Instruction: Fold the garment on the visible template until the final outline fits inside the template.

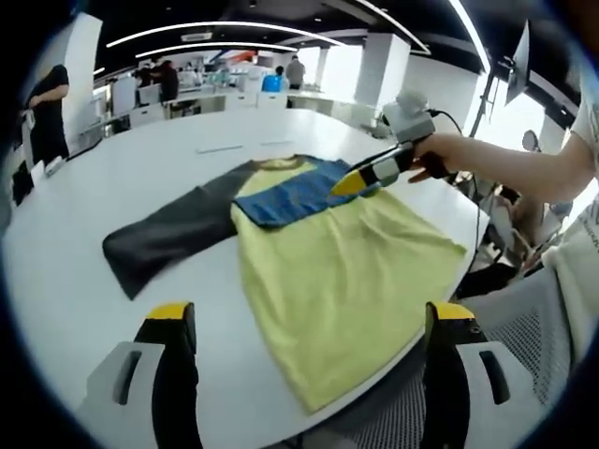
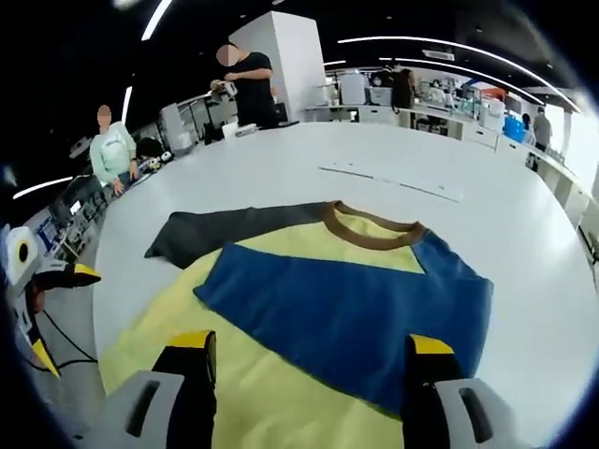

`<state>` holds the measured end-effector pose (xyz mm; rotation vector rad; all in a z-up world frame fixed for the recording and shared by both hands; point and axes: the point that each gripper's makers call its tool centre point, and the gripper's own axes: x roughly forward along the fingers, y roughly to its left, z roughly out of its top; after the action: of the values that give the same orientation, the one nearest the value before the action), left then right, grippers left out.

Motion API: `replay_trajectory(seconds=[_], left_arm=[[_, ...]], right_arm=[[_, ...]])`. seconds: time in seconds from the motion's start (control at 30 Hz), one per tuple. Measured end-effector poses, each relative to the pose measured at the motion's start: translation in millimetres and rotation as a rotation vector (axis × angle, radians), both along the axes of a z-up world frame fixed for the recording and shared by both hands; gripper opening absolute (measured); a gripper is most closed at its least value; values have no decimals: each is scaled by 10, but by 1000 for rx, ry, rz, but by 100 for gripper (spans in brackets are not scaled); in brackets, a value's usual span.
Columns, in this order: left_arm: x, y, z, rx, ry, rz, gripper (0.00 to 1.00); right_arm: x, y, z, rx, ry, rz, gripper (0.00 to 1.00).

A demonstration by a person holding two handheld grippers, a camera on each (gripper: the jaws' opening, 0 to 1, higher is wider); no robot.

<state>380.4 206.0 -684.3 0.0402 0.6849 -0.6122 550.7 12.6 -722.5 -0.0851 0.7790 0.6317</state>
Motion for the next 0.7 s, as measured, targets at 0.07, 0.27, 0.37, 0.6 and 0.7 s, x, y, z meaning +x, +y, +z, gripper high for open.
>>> replay_trajectory(seconds=[0.07, 0.27, 0.37, 0.6, 0.7], left_arm=[[-2, -8, 6, -1, -3, -2, 98], [-2, -12, 4, 2, -3, -6, 97], [0, -10, 4, 5, -3, -8, 97], [-5, -21, -2, 6, -1, -15, 97], [-5, -20, -1, 5, -1, -14, 96]], right_arm=[[-7, -78, -12, -4, 4, -12, 79], [0, -322, -39, -12, 4, -60, 74], [3, -442, -42, -18, 1, -80, 71], [-4, -688, -56, -36, -4, -123, 62], [-24, -774, -66, -36, -3, -130, 56]])
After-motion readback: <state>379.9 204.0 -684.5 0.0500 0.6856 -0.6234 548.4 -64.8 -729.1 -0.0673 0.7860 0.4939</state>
